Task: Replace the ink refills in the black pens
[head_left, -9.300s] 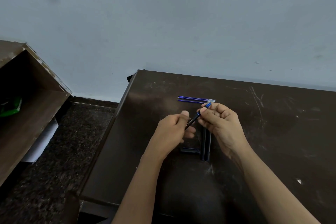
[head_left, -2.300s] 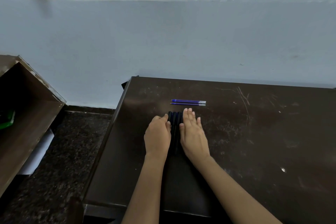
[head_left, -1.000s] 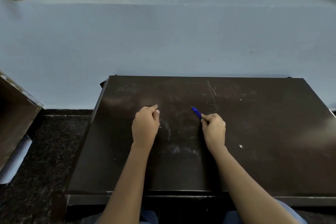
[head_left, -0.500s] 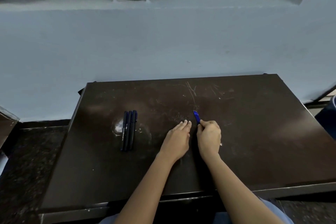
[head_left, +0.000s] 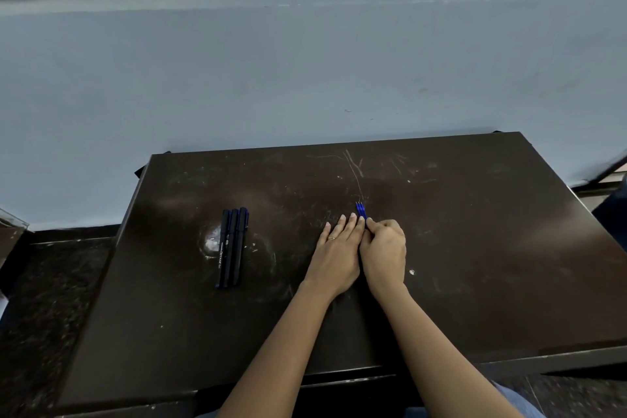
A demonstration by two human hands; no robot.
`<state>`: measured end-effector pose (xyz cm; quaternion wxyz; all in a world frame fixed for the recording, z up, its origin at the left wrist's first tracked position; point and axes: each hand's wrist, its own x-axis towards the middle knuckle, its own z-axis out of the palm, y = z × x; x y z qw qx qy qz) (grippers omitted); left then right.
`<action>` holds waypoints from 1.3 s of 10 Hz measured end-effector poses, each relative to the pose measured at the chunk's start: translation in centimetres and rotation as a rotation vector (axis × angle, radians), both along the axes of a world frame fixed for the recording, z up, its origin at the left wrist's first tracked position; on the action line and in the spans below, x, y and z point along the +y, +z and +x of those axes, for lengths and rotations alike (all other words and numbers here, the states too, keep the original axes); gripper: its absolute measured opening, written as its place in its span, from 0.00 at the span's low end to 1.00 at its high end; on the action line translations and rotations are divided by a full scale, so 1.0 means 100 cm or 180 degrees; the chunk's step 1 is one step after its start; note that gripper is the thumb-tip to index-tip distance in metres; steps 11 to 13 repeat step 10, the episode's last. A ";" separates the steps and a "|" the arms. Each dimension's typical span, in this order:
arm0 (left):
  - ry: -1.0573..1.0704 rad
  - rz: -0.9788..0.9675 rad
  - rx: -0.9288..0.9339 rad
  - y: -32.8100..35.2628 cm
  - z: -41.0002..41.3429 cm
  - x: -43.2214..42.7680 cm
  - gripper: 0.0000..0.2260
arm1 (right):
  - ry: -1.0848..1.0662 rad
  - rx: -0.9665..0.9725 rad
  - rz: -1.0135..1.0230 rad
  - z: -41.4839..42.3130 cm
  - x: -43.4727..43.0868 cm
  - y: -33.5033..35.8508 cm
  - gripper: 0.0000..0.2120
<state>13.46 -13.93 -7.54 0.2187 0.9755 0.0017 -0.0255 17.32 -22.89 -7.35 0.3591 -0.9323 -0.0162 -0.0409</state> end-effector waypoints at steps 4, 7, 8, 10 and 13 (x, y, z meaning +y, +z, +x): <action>0.0061 -0.0116 -0.0044 -0.002 0.004 0.002 0.24 | 0.0124 -0.0028 0.0147 0.000 0.001 0.002 0.13; 0.0041 -0.0060 -0.0029 -0.001 0.002 0.002 0.24 | 0.0111 -0.0082 0.0160 0.001 0.002 -0.001 0.12; 0.0036 -0.0089 0.0006 0.000 0.003 0.003 0.24 | 0.0113 -0.0035 0.0184 0.003 0.002 -0.002 0.12; 0.0066 -0.0230 -0.0008 0.005 0.001 0.004 0.25 | -0.0062 -0.0041 0.0355 0.004 0.001 -0.002 0.13; 0.0066 -0.0230 -0.0008 0.005 0.001 0.004 0.25 | -0.0062 -0.0041 0.0355 0.004 0.001 -0.002 0.13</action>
